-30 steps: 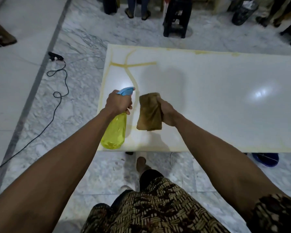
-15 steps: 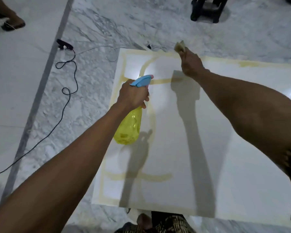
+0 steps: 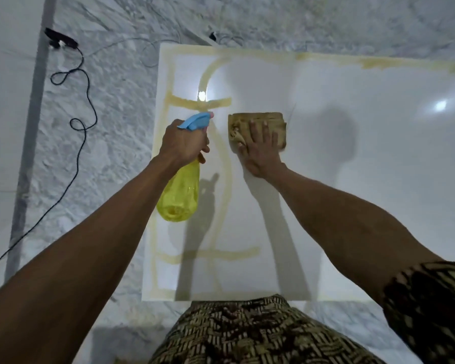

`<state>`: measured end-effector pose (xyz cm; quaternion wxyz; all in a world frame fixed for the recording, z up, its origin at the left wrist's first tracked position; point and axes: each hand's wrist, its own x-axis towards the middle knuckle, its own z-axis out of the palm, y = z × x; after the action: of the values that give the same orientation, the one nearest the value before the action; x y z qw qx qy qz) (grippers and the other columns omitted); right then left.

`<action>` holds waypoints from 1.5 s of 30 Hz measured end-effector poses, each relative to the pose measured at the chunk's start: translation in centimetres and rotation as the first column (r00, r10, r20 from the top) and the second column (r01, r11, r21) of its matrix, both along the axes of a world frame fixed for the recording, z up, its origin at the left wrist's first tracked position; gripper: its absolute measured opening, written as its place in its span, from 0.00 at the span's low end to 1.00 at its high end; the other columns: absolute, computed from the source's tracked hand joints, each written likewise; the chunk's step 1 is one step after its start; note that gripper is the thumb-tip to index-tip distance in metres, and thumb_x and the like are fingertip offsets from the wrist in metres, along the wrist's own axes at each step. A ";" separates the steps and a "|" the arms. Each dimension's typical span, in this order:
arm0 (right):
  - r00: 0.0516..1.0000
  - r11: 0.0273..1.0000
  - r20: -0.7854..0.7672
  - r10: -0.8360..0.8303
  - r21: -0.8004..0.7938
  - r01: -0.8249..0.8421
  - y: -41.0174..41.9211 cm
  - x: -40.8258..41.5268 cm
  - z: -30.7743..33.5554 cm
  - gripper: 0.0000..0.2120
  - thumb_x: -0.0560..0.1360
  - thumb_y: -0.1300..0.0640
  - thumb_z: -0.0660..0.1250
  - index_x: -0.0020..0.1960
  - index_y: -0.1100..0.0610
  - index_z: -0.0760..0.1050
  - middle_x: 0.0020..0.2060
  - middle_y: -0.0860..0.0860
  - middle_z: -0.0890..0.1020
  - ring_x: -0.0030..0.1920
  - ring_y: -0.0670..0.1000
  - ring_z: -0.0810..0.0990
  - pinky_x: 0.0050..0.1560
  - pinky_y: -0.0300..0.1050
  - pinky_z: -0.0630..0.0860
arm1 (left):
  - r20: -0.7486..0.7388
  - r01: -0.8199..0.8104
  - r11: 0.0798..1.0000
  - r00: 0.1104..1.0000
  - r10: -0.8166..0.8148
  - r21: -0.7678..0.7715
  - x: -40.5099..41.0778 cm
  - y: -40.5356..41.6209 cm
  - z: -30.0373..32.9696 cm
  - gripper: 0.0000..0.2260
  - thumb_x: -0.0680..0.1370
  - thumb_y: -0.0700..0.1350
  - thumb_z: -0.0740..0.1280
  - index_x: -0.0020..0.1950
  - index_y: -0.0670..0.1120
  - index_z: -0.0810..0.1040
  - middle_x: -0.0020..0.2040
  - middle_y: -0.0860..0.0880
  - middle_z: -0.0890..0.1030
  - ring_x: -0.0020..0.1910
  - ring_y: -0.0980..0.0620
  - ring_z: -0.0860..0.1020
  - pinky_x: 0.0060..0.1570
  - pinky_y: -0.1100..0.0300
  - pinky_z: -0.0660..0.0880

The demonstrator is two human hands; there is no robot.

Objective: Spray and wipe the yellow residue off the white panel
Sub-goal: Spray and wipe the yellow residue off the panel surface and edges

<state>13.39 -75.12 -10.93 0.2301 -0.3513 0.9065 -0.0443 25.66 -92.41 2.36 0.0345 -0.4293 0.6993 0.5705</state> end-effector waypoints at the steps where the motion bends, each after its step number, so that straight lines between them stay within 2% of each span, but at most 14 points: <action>1: 1.000 1.000 -0.006 0.003 -0.007 -0.003 1.0 2.2 0.1 0.31 0.80 0.39 0.39 0.81 0.49 0.49 0.81 0.55 0.51 0.79 0.65 0.46 0.75 0.69 0.45 | 0.006 0.000 1.000 1.000 0.000 0.001 0.9 0.3 0.1 0.14 0.84 0.41 0.64 0.65 0.51 0.84 0.37 0.45 0.82 0.36 0.46 0.84 0.32 0.54 0.81; 3: 1.000 1.000 -0.011 0.021 -0.018 -0.021 2.8 6.0 0.1 0.34 0.78 0.38 0.36 0.81 0.49 0.50 0.80 0.55 0.52 0.79 0.66 0.47 0.75 0.68 0.46 | 0.022 -0.009 1.000 1.000 0.008 0.007 2.8 0.9 0.3 0.14 0.84 0.42 0.65 0.67 0.44 0.83 0.38 0.45 0.82 0.38 0.44 0.84 0.32 0.54 0.81; 11: 1.000 0.998 0.015 0.015 0.068 -0.016 10.3 21.5 1.3 0.28 0.83 0.41 0.40 0.81 0.47 0.42 0.81 0.55 0.45 0.79 0.64 0.40 0.76 0.62 0.37 | 0.037 0.043 0.998 0.998 -0.045 0.049 12.9 5.5 -0.3 0.15 0.81 0.41 0.65 0.67 0.45 0.83 0.40 0.44 0.83 0.38 0.45 0.85 0.32 0.56 0.80; 15: 0.998 0.990 0.047 -0.038 0.138 0.032 12.2 28.3 2.8 0.33 0.78 0.39 0.33 0.81 0.47 0.49 0.81 0.55 0.51 0.79 0.66 0.47 0.75 0.65 0.51 | 0.015 0.089 0.993 0.996 -0.091 0.080 18.1 7.9 -1.1 0.16 0.80 0.40 0.64 0.65 0.48 0.84 0.37 0.44 0.83 0.37 0.42 0.85 0.34 0.53 0.81; 19: 0.961 0.973 0.262 -0.090 0.228 0.029 11.8 30.6 4.9 0.35 0.78 0.37 0.33 0.79 0.48 0.56 0.80 0.55 0.57 0.77 0.65 0.55 0.75 0.63 0.56 | 0.025 0.107 0.991 0.994 -0.110 0.074 20.5 8.6 -1.1 0.17 0.81 0.42 0.64 0.66 0.50 0.85 0.36 0.44 0.83 0.39 0.36 0.86 0.38 0.49 0.83; 22: 0.867 0.971 0.447 -0.221 0.184 0.153 10.5 28.5 9.2 0.27 0.83 0.42 0.45 0.72 0.54 0.70 0.68 0.56 0.74 0.63 0.58 0.74 0.61 0.50 0.68 | 0.009 0.106 0.992 0.994 -0.106 0.064 20.5 8.3 0.1 0.17 0.81 0.39 0.63 0.67 0.50 0.84 0.39 0.42 0.83 0.41 0.37 0.86 0.37 0.50 0.83; 26: 0.660 0.925 0.670 -0.340 0.113 0.362 9.3 20.8 12.8 0.21 0.84 0.43 0.53 0.54 0.58 0.76 0.51 0.56 0.79 0.46 0.53 0.78 0.50 0.49 0.73 | -0.034 0.063 0.995 0.998 -0.061 0.073 18.4 6.0 2.1 0.19 0.82 0.38 0.63 0.66 0.54 0.84 0.40 0.43 0.83 0.38 0.44 0.85 0.32 0.55 0.81; 28: 0.528 0.851 0.775 -0.348 0.026 0.524 8.3 16.1 13.6 0.19 0.84 0.48 0.54 0.50 0.59 0.78 0.46 0.56 0.80 0.45 0.55 0.78 0.51 0.49 0.74 | -0.044 0.058 0.997 0.997 -0.056 0.052 16.8 4.6 2.7 0.18 0.80 0.41 0.63 0.65 0.55 0.84 0.40 0.43 0.84 0.37 0.44 0.85 0.33 0.55 0.82; 30: 0.474 0.751 0.801 -0.366 -0.046 0.658 5.7 11.0 14.0 0.20 0.84 0.47 0.55 0.57 0.62 0.78 0.50 0.57 0.81 0.50 0.56 0.79 0.55 0.51 0.76 | -0.048 0.039 0.999 0.998 -0.037 0.038 14.6 3.0 3.3 0.18 0.79 0.42 0.63 0.63 0.55 0.85 0.40 0.44 0.84 0.36 0.45 0.85 0.31 0.56 0.82; 32: 0.612 0.724 0.669 -0.422 -0.158 0.672 1.9 6.3 14.5 0.25 0.84 0.44 0.53 0.65 0.63 0.74 0.59 0.56 0.79 0.56 0.56 0.78 0.57 0.49 0.75 | -0.053 0.010 0.999 0.999 -0.008 0.039 12.0 1.5 3.7 0.17 0.78 0.42 0.63 0.62 0.54 0.86 0.39 0.44 0.83 0.35 0.46 0.84 0.30 0.56 0.82; 36: 0.913 0.843 0.291 -0.285 -0.377 0.384 -6.0 -2.4 14.8 0.25 0.85 0.46 0.47 0.66 0.60 0.75 0.61 0.61 0.80 0.60 0.60 0.78 0.49 0.40 0.64 | -0.066 -0.022 0.999 0.998 0.025 0.043 6.4 -2.0 3.6 0.17 0.77 0.45 0.63 0.62 0.50 0.87 0.37 0.45 0.83 0.35 0.45 0.85 0.36 0.51 0.84; 41: 0.971 0.934 0.212 -0.113 -0.309 0.177 -15.9 -10.2 10.6 0.18 0.85 0.55 0.50 0.69 0.57 0.71 0.64 0.61 0.77 0.63 0.62 0.76 0.61 0.52 0.72 | -0.097 -0.120 0.992 0.988 0.124 0.048 0.4 -6.4 1.6 0.17 0.80 0.40 0.64 0.64 0.51 0.85 0.40 0.42 0.83 0.35 0.48 0.84 0.30 0.57 0.79; 43: 0.952 0.980 0.277 -0.128 -0.110 0.163 -18.2 -10.2 7.0 0.22 0.85 0.54 0.51 0.76 0.60 0.63 0.75 0.63 0.65 0.75 0.64 0.63 0.74 0.59 0.61 | -0.101 -0.136 0.990 0.985 0.139 0.035 -0.6 -7.6 0.6 0.17 0.81 0.38 0.63 0.60 0.56 0.85 0.39 0.43 0.82 0.34 0.49 0.83 0.30 0.58 0.78; 45: 0.988 0.997 0.131 -0.079 0.011 0.078 -18.8 -8.3 3.2 0.26 0.85 0.47 0.49 0.81 0.54 0.52 0.80 0.58 0.51 0.79 0.63 0.49 0.77 0.63 0.47 | -0.099 -0.134 0.991 0.986 0.135 0.011 -0.7 -8.2 0.0 0.19 0.82 0.38 0.62 0.57 0.61 0.84 0.39 0.44 0.82 0.34 0.49 0.83 0.30 0.58 0.78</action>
<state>5.11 -93.94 -7.71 0.2884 -0.3111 0.9026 -0.0735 24.93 -100.64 2.34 -0.0382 -0.4463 0.6683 0.5939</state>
